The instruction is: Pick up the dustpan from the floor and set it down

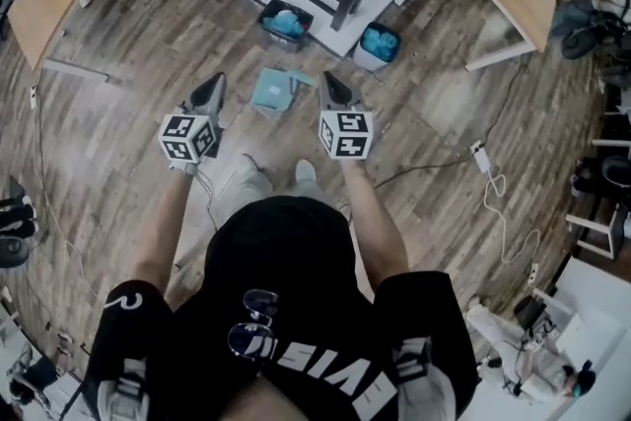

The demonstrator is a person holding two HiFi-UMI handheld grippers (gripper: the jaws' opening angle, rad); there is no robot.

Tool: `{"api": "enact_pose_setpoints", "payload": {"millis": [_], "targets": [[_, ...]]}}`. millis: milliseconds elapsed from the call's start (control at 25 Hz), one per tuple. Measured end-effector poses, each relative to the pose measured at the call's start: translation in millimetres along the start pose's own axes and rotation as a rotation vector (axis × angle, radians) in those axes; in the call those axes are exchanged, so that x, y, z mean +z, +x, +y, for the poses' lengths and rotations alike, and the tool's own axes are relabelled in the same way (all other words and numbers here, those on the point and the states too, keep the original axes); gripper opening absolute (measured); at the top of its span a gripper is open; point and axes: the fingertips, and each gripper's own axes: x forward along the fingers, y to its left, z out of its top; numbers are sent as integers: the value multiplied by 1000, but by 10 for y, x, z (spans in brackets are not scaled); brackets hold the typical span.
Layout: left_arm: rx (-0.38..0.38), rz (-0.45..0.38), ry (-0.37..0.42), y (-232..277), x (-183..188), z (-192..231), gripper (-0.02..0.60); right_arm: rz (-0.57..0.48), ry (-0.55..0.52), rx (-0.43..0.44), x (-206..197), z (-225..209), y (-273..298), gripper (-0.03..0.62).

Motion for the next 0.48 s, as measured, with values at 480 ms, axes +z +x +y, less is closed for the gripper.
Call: {"api": "enact_pose_setpoints", "payload": {"millis": [480], "targets": [[-7, 69, -38, 265, -544, 443, -3, 128, -93, 75, -555, 68, 799, 26]]}}
